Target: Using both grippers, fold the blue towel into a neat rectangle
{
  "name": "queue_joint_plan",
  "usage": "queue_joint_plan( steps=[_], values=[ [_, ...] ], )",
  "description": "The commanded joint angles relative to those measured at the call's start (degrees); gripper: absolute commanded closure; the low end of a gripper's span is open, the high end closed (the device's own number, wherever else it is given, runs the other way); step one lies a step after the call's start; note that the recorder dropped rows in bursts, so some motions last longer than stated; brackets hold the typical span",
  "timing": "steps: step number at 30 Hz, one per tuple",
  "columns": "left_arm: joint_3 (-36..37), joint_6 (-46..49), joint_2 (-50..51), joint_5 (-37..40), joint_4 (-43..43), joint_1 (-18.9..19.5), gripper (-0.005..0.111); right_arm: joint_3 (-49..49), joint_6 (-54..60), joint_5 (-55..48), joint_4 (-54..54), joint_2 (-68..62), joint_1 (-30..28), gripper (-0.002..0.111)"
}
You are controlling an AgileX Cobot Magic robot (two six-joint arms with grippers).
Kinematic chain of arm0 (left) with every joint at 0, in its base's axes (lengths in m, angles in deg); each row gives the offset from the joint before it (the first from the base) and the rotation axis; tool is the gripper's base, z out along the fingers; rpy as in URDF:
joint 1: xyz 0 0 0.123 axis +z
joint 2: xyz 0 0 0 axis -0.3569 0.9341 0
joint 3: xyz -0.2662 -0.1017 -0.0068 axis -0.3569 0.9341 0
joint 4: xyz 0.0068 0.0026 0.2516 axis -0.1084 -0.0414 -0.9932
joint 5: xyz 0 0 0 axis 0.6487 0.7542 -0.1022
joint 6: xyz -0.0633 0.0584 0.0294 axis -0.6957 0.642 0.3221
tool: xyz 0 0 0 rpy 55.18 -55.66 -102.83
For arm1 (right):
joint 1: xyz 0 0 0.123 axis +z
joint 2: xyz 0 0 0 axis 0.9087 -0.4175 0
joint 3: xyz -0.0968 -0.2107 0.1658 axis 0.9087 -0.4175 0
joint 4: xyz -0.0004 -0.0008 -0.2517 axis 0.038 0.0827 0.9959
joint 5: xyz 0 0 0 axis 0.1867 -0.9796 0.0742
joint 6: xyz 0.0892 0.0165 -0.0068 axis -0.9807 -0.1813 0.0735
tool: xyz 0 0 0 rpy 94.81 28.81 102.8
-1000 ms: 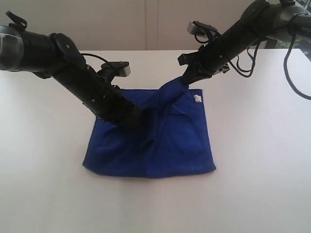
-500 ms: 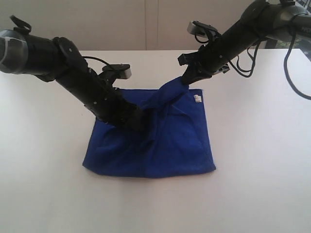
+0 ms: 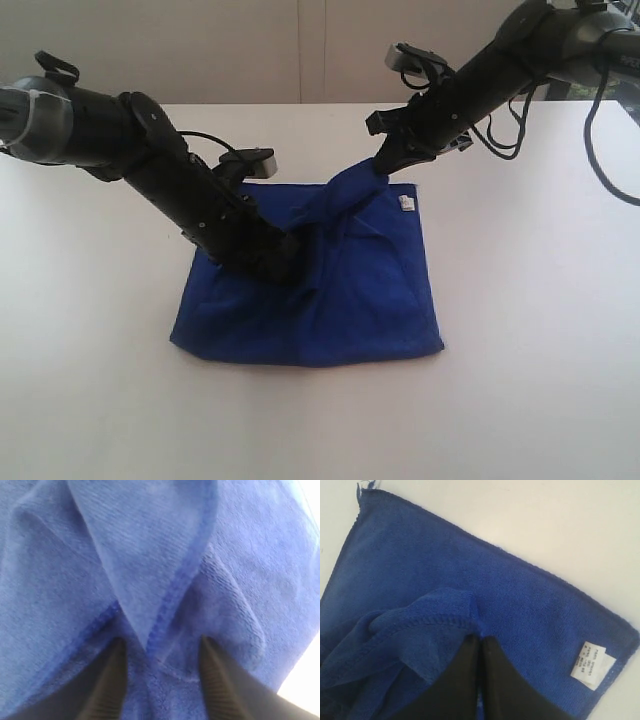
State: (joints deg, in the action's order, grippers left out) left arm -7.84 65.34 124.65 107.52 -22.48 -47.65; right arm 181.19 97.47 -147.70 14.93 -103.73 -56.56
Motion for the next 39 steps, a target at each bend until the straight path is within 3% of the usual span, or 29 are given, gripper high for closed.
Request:
queue_joint_plan(
  steps=[1, 6, 7, 14, 22, 32, 39],
  values=[
    [0.4, 1.0, -0.1, 1.9, 0.5, -0.4, 0.078, -0.2, 0.1, 0.0, -0.4, 0.0, -0.1, 0.108],
    [0.2, 1.1, -0.5, 1.9, -0.4, 0.1, 0.106, -0.2, 0.1, -0.1, -0.4, 0.0, -0.1, 0.108],
    [-0.2, 1.4, -0.9, 2.2, -0.8, 0.1, 0.107, -0.2, 0.1, -0.1, -0.4, 0.0, -0.1, 0.108],
    [-3.0, 2.1, -5.6, 1.6, -10.4, 0.3, 0.107, -0.2, 0.1, -0.1, -0.4, 0.0, -0.1, 0.108],
    [-3.0, 2.1, -4.7, -9.3, -19.2, 0.3, 0.107, -0.2, 0.1, -0.2, -0.4, 0.0, -0.1, 0.108],
    [-3.0, 2.1, -0.2, -17.1, -19.6, 0.3, 0.107, -0.2, 0.1, -0.3, -0.4, 0.0, -0.1, 0.108],
    [-3.0, -0.6, 0.1, -17.1, -19.6, 0.3, 0.103, -0.2, 0.1, -0.3, -0.4, 0.0, -0.1, 0.108]
  ],
)
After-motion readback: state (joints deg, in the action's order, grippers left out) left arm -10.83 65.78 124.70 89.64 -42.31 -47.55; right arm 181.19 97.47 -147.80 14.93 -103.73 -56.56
